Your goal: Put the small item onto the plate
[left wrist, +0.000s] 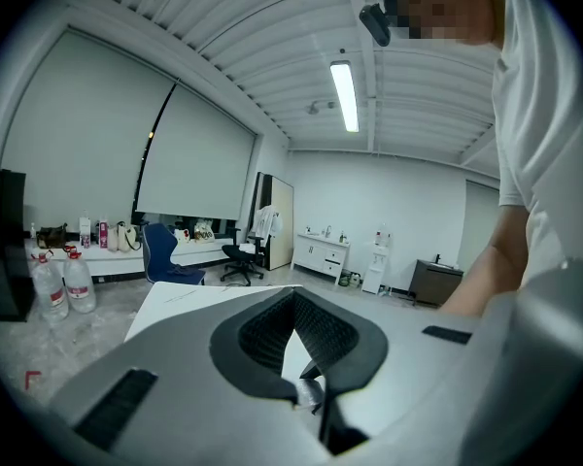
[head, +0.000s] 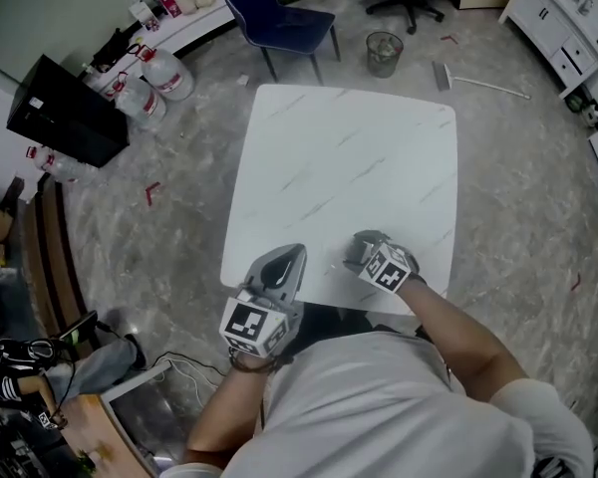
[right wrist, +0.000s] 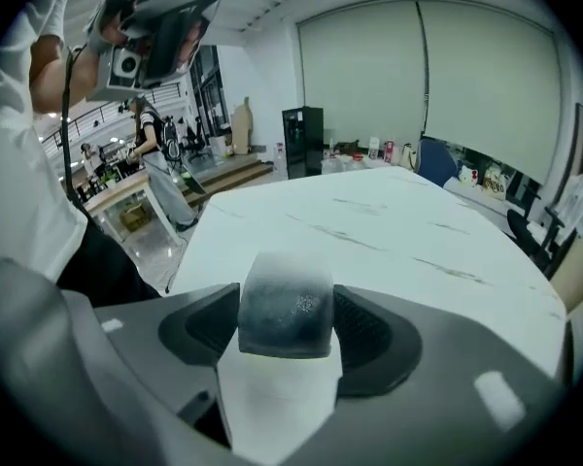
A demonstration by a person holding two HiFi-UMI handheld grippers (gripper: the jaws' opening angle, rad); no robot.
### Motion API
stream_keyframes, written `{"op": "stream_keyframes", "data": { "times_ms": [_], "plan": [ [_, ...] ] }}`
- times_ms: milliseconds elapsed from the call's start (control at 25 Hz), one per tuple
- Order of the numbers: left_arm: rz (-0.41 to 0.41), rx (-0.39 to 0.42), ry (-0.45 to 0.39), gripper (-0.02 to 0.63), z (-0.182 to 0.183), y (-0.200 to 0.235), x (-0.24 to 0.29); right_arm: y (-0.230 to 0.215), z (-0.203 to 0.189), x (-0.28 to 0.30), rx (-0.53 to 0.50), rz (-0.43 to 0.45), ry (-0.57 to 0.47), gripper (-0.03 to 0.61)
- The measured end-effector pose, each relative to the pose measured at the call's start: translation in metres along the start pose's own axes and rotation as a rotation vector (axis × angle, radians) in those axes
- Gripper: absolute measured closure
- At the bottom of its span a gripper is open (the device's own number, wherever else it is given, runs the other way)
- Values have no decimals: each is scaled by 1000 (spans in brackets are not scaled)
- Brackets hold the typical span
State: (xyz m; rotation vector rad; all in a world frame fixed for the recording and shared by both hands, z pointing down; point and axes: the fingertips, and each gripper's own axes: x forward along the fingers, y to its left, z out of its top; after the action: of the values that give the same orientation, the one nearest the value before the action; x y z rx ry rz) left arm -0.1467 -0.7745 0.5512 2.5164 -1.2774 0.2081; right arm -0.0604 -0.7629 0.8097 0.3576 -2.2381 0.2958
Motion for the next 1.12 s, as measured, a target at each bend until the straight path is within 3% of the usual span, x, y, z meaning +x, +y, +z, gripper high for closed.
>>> {"op": "stream_keyframes", "data": {
  "times_ms": [440, 760, 960, 1120],
  "plan": [
    [5, -52, 53, 609, -18, 46, 12, -18, -26, 48, -61, -2, 148, 285],
    [-14, -65, 70, 609, -25, 53, 15, -18, -26, 57, -56, 8, 160, 282],
    [-21, -61, 58, 609, -18, 45, 12, -14, 0, 36, -41, 14, 65, 280],
    [-17, -47, 28, 607, -4, 31, 10, -15, 57, -22, -9, -33, -145, 287]
  ]
}}
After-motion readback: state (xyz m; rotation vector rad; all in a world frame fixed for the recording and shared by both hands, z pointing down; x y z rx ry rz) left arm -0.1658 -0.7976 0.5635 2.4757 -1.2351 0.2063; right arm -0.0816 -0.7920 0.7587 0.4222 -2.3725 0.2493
